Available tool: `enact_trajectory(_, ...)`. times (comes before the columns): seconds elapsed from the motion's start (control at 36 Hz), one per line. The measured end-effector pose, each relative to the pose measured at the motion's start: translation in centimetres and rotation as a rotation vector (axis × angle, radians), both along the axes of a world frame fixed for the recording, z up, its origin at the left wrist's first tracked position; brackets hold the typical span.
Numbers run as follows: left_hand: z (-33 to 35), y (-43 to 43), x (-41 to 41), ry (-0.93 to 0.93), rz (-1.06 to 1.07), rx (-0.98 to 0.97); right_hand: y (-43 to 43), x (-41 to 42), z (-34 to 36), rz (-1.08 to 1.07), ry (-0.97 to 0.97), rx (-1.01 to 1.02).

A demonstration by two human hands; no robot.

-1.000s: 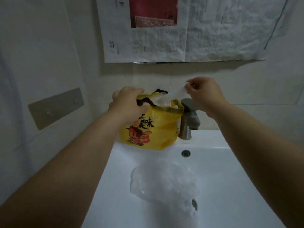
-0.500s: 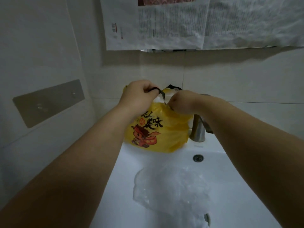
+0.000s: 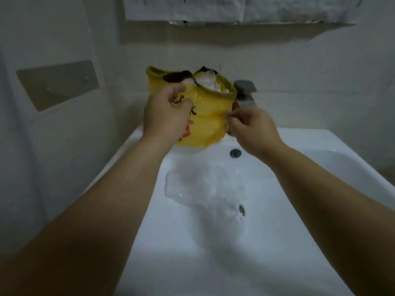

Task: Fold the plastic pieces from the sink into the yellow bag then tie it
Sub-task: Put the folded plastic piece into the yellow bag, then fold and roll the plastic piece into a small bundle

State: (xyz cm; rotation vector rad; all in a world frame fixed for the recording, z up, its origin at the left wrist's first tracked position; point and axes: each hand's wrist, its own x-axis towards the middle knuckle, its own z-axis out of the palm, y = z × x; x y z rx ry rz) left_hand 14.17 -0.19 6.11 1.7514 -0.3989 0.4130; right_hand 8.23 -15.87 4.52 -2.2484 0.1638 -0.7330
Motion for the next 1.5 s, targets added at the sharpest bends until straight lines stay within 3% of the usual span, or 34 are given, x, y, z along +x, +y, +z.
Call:
enact_trajectory(0.08,-3.7,-0.8,-2.1,0.126,-0.071,0.056,-0.1,-1.4,-4.4,-0.011,0.214,-0.079)
enact_trajectory(0.22,-10.0,-1.4,-3.7,0.263,-0.248,0.585,-1.1,-2.2,-10.7,-0.041,0.538,-0.053)
enact_trajectory(0.31,-11.6,-0.9,-3.2,0.32,-0.234,0.747,-1.8,-2.3,-12.9,0.025,0.823,-0.123)
enact_trajectory(0.36,-12.2,-0.7,-2.6,0.36,-0.242,0.791,-2.0,-1.9,-14.0,0.063,0.886,-0.246)
enact_trajectory(0.44,-13.0,-0.5,-1.7,0.391,-0.298,0.852,-1.4,-1.2,-13.9,0.051,0.781,-0.264)
enact_trajectory(0.56,-12.5,-1.0,-2.2,0.366,-0.436,0.794,-0.4,-0.9,-10.6,0.027,0.462,0.1)
enact_trajectory(0.67,-11.4,-1.7,-2.3,0.193,-0.363,0.553,-0.5,-1.9,-7.7,0.04,0.238,0.422)
enact_trajectory(0.75,-10.6,-1.6,-1.9,0.177,-0.299,0.368,-0.9,-2.3,-6.1,0.031,0.046,0.633)
enact_trajectory(0.83,-9.9,-1.7,-2.0,0.221,-0.358,0.15,-1.1,-2.9,-5.5,0.17,0.178,0.711)
enact_trajectory(0.89,-9.4,-1.9,-2.3,0.278,-0.433,0.059,-0.6,-3.3,-6.1,0.242,0.311,0.591)
enact_trajectory(0.94,-9.1,-2.0,-2.6,0.313,-0.475,0.021,0.2,-3.3,-6.6,0.206,0.325,0.514)
enact_trajectory(1.14,-8.3,-0.9,-2.1,0.341,-0.19,0.01,-0.6,-2.9,-5.1,0.07,0.117,0.96)
enact_trajectory(1.19,-8.5,-0.3,-1.5,0.312,-0.012,0.108,-1.5,-2.7,-4.9,-0.027,0.081,0.979)
enact_trajectory(1.25,-8.7,0.4,-0.8,0.304,0.121,0.34,-2.5,-2.4,-4.9,-0.131,0.043,0.906)
enact_trajectory(1.31,-9.0,0.6,-0.6,0.329,0.15,0.609,-3.0,-2.2,-4.8,-0.165,0.018,0.882)
enact_trajectory(1.36,-9.5,0.5,-0.5,0.316,0.126,0.74,-3.0,-2.1,-4.7,-0.14,0.043,0.883)
enact_trajectory(1.42,-9.7,0.2,-0.7,0.236,0.017,0.673,-2.4,-2.2,-4.6,-0.098,0.105,0.834)
enact_trajectory(1.5,-8.8,-0.9,-2.0,0.205,-0.277,0.32,-1.0,-2.4,-4.9,0.014,0.178,0.698)
